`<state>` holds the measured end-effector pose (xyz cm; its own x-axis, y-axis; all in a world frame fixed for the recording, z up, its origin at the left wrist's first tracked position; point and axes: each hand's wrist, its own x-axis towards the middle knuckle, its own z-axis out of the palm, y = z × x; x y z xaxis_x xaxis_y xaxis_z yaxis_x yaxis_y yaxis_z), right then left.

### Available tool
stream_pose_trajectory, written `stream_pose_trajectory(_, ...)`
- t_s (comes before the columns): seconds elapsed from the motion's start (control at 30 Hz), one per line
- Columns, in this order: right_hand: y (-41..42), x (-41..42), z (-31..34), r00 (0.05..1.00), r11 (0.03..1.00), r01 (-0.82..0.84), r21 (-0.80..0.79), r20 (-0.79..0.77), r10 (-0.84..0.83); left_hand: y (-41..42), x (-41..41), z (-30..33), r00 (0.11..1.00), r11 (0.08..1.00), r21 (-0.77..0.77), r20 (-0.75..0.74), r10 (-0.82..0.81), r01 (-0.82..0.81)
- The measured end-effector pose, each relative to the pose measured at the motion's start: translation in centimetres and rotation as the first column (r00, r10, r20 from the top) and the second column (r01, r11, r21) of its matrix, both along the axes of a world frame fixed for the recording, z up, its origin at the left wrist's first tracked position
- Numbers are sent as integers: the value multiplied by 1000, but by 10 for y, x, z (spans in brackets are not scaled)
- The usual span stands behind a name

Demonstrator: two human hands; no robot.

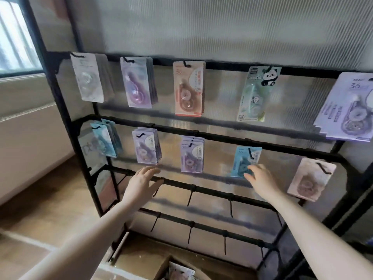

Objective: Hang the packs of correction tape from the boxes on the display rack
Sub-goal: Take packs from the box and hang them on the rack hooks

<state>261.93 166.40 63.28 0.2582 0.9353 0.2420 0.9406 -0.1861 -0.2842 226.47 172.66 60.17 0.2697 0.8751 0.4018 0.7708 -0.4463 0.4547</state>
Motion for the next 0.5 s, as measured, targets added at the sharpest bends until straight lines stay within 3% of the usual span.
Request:
stream_pose_trajectory(0.13,2,-46,-18,996,999,17,-29,93,-14,14,-36,-17,999,998,-61,-32,16,-18)
stream_pose_trajectory(0.5,6,-111,-74,998,976,34,-216,55,-23,35,-55,-63,999,988,-155,-45,-30,22)
